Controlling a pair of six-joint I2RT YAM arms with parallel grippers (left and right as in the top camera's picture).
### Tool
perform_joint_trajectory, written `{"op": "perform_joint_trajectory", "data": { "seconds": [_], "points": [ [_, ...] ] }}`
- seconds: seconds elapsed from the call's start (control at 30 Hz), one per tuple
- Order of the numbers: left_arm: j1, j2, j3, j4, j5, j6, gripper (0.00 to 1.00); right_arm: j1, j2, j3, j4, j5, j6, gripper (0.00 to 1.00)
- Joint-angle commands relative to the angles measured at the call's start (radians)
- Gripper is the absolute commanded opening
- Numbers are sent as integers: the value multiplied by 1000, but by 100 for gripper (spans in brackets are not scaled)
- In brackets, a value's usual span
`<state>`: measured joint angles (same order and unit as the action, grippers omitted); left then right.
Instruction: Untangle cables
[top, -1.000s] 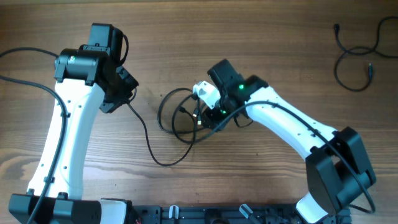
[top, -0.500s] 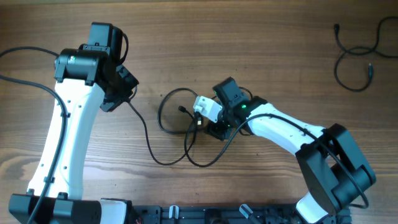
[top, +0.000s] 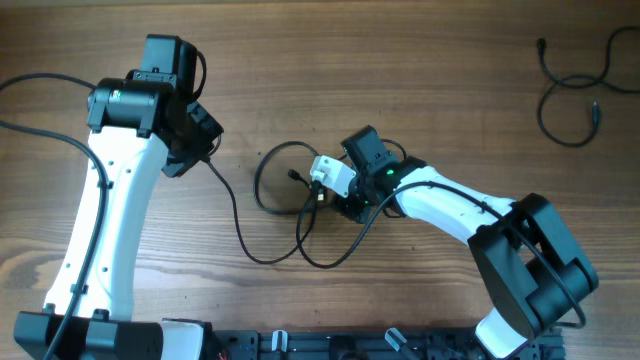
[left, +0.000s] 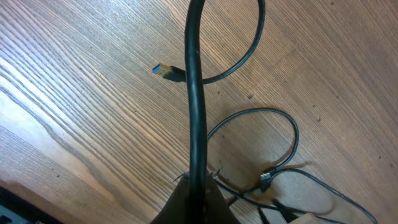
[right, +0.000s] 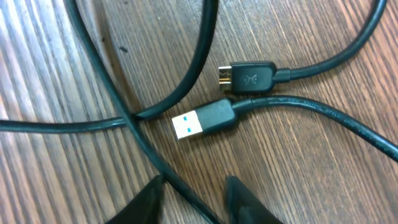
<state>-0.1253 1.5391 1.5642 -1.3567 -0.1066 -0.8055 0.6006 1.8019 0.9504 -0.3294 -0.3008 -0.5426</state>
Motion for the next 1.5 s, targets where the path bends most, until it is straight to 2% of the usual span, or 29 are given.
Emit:
{"op": "perform_joint_trajectory", "data": {
  "seconds": [0.0,0.07,0.13,0.2,0.27,0.4,0.43,0.63,0.73,0.83,0.97,1.03,1.1,1.17,1.27,1.47],
  "points": [
    [-1,-1,5,5,5,13,4,2,17,-8,0,-43,18,18],
    [-1,-1,5,6,5,13,4,2,17,-8,-22,-44,29,20],
    [-1,-1,5,6,5,13,4,2,21,-8,-43,-44,24,28],
    [-1,-1,5,7,5,13,4,2,39,-9,-46,-40,11,29],
    [-1,-1,5,7,5,13,4,2,61,-9,-54,-31,-8,27],
    [-1,-1,5,8,5,13,4,2,66,-7,-55,-37,-3,5],
    [-1,-1,5,8,5,13,4,2,66,-6,-57,-37,5,4],
    [-1,-1,5,16,5,13,4,2,-42,129,-240,-61,172,4],
    [-1,-1,5,23,5,13,4,2,-145,248,-349,-173,229,4],
    [-1,-1,5,31,5,13,4,2,-232,332,-350,-268,343,4],
    [-1,-1,5,37,5,13,4,-13,-299,371,-271,-163,595,4],
    [-1,-1,5,37,5,13,4,-40,-291,370,-259,-14,730,4],
    [-1,-1,5,42,5,17,4,-69,-270,370,-259,79,790,4],
    [-1,-1,5,53,8,34,4,-101,-240,370,-254,124,808,4],
    [-1,-1,5,100,99,129,4,-139,-171,370,-249,122,806,4],
    [-2,-1,5,154,117,140,4,-148,-134,371,-239,109,780,4]
  ]
}}
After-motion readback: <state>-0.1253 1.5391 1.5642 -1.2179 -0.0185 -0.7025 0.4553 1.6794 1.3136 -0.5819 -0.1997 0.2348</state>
